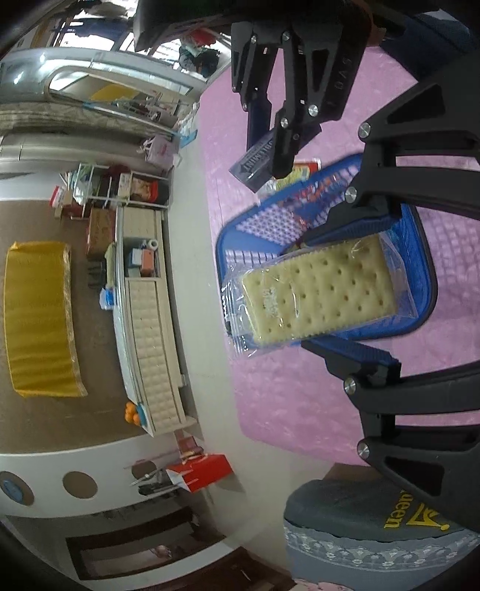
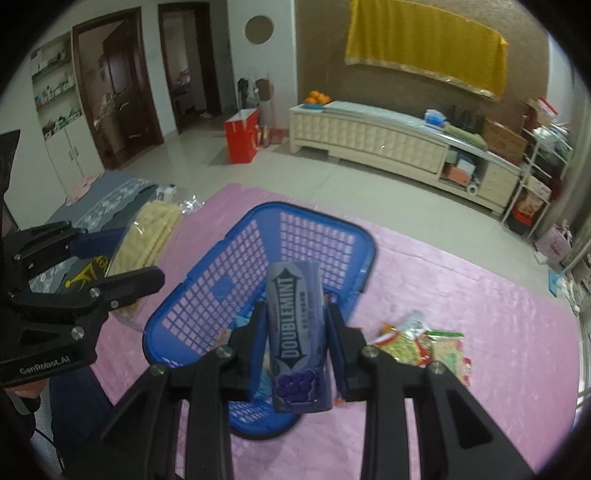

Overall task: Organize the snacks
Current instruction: 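Carry the cracker pack over the basket with left tool while right tool drops the Doublemint roll in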

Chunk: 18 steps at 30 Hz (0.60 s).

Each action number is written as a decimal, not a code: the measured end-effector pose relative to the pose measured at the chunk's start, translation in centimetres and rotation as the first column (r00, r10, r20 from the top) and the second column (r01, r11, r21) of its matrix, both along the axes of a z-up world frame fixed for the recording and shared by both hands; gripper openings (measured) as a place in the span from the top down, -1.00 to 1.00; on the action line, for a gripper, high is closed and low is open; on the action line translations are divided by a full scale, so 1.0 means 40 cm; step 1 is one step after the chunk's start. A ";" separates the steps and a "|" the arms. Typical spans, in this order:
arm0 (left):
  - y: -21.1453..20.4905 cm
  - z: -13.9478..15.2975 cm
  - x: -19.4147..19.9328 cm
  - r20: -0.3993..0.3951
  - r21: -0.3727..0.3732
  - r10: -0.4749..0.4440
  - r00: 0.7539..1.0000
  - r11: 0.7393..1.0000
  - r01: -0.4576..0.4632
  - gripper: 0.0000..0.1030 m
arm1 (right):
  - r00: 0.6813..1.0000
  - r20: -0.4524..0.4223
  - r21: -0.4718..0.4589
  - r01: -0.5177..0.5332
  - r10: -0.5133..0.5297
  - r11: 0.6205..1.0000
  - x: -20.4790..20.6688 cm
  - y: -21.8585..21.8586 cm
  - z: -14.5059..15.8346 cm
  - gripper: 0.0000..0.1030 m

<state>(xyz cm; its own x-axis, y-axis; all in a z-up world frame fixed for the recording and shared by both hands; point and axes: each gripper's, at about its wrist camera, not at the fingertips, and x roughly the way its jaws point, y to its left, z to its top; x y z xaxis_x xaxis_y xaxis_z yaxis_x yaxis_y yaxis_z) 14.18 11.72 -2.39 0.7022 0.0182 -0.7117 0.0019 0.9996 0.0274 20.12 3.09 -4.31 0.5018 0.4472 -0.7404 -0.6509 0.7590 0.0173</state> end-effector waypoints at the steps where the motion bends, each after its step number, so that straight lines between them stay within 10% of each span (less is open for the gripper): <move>1: 0.014 -0.009 0.004 -0.006 -0.004 0.009 1.000 1.000 -0.009 0.11 | 1.000 -0.008 -0.007 -0.012 0.011 1.000 0.004 0.021 -0.010 0.31; 18: 0.117 -0.147 0.086 -0.096 -0.047 0.052 0.994 0.997 -0.057 0.11 | 0.991 -0.112 -0.138 -0.093 0.078 0.986 0.112 0.191 -0.154 0.65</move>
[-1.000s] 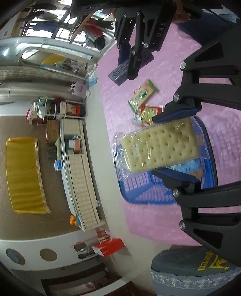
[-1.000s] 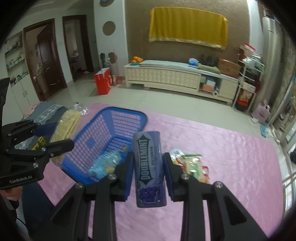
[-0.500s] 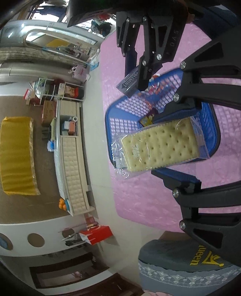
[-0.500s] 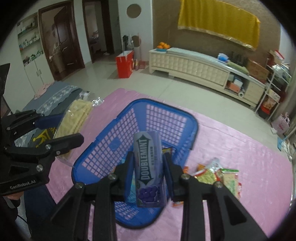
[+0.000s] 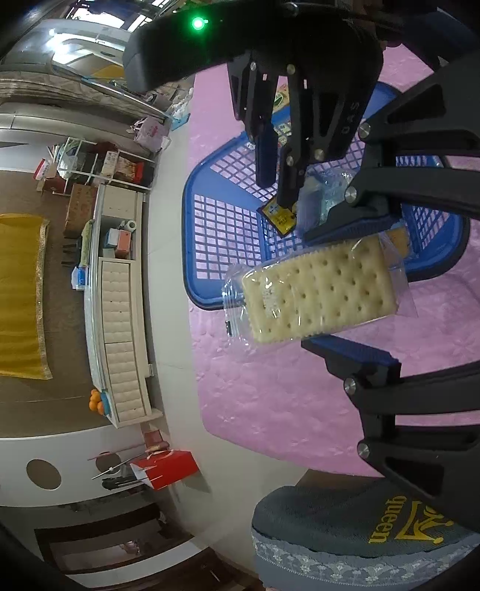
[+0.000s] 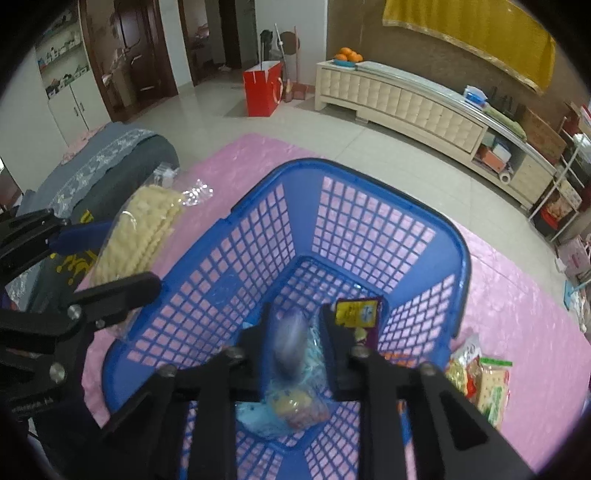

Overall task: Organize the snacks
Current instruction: 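Carry the cracker pack over the basket with left tool while right tool drops the Doublemint roll in, then lower the cracker pack into the basket and open the left tool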

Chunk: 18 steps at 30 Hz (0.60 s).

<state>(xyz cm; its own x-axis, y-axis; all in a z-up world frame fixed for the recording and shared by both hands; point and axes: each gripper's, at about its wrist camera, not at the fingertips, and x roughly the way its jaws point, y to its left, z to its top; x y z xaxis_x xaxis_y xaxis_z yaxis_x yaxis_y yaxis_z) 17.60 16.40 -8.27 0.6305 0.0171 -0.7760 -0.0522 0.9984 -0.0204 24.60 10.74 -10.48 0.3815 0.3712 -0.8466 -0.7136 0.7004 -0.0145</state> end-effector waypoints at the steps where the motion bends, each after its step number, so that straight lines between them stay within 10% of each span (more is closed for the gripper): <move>1: 0.000 -0.004 0.004 -0.003 0.001 0.003 1.000 1.000 -0.003 0.11 | 1.000 -0.005 0.006 -0.003 0.003 1.000 0.005 0.002 -0.002 0.65; 18: -0.035 0.002 0.014 -0.006 0.000 -0.024 1.000 1.000 0.024 0.11 | 0.998 0.014 0.050 0.063 -0.063 0.997 0.016 -0.084 0.054 0.31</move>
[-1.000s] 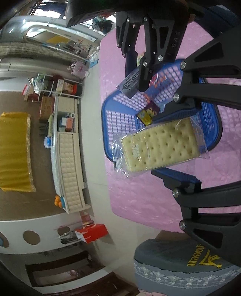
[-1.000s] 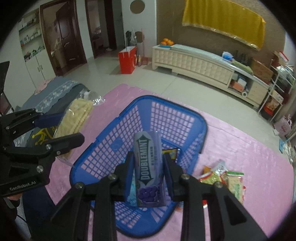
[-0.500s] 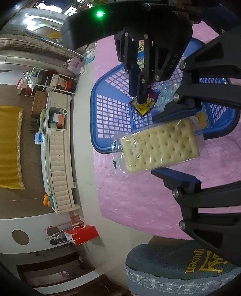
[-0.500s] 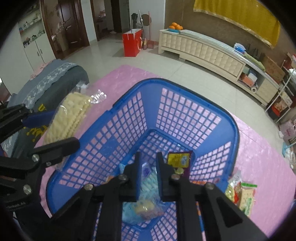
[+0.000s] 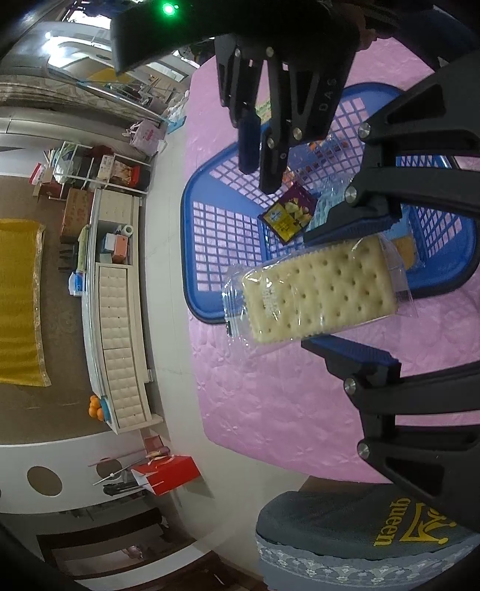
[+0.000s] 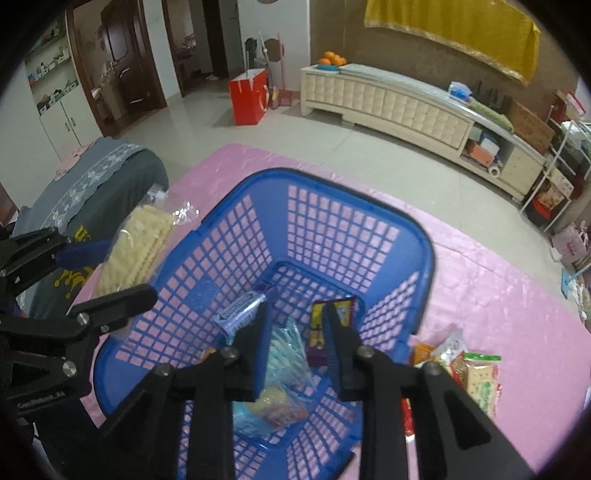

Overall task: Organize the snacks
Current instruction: 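Lower the cracker pack into the basket and open the left tool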

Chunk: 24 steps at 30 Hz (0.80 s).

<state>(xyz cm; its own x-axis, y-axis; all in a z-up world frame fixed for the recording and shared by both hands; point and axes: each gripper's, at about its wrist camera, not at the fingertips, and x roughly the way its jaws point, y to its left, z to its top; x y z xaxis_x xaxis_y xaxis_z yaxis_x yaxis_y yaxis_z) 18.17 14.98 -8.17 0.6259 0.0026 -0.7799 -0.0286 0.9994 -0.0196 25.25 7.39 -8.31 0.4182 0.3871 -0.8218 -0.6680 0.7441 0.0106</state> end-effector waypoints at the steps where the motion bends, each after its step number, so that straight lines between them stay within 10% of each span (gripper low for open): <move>1: -0.007 0.004 -0.002 0.002 0.001 -0.005 1.000 1.000 0.005 0.11 | 1.000 0.007 -0.001 0.003 -0.003 1.000 -0.003 -0.008 0.004 0.23; 13: -0.081 0.027 0.018 0.008 -0.006 -0.063 0.998 0.998 0.063 0.10 | 0.996 0.055 -0.001 0.076 -0.076 0.997 -0.008 -0.094 0.031 -0.43; 24: -0.121 -0.019 0.074 -0.045 -0.025 -0.101 0.994 0.995 0.100 0.10 | 0.988 0.008 -0.004 0.156 -0.156 0.988 0.025 -0.151 -0.026 -0.58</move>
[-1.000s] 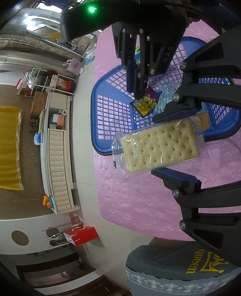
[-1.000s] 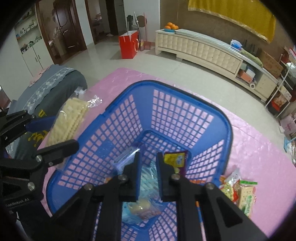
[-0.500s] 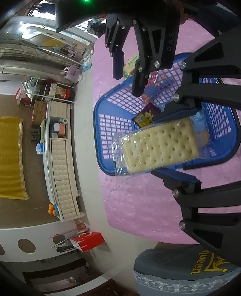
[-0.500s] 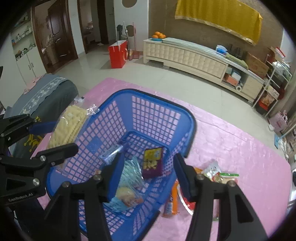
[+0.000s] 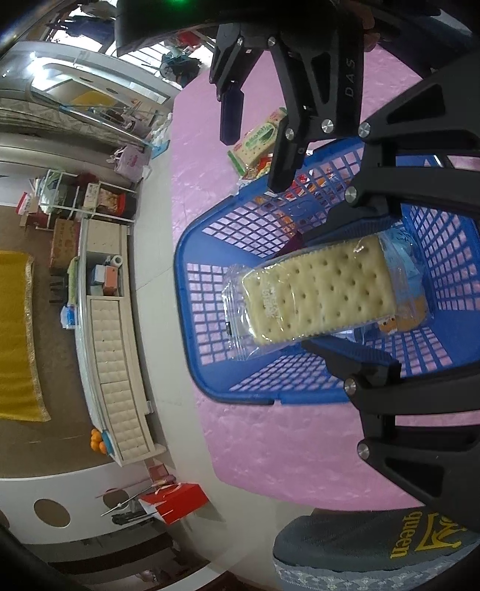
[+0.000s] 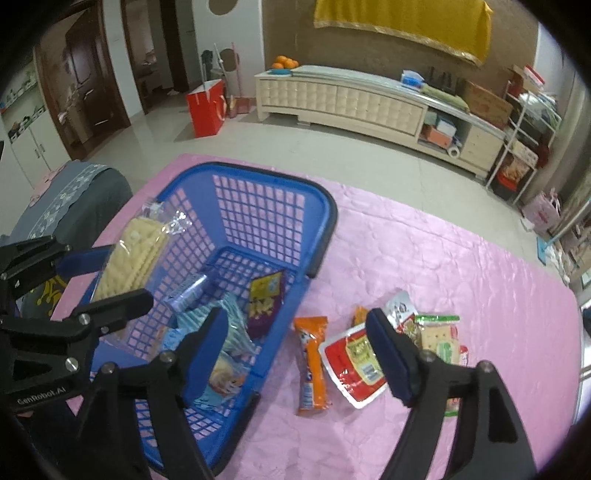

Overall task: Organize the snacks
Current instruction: 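Lower the cracker pack into the basket and open the left tool, then move both open tools back to the remaining snacks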

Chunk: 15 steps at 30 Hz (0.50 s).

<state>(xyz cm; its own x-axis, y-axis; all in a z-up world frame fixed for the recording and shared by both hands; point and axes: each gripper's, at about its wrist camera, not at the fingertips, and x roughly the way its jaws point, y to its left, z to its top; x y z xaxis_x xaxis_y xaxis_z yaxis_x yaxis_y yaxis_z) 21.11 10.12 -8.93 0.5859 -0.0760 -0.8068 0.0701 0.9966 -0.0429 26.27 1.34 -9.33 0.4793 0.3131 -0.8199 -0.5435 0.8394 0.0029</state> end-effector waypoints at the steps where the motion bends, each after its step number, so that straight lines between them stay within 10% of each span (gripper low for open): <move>1: -0.002 -0.011 0.009 -0.013 -0.003 -0.001 1.000 1.000 0.001 0.10 | 1.000 -0.006 -0.001 0.007 -0.007 1.000 0.004 -0.002 -0.008 -0.58; 15: 0.003 -0.060 0.013 -0.058 0.028 -0.009 0.998 1.000 0.011 -0.30 | 0.999 -0.043 0.021 0.022 -0.021 1.000 0.004 -0.017 -0.038 -0.59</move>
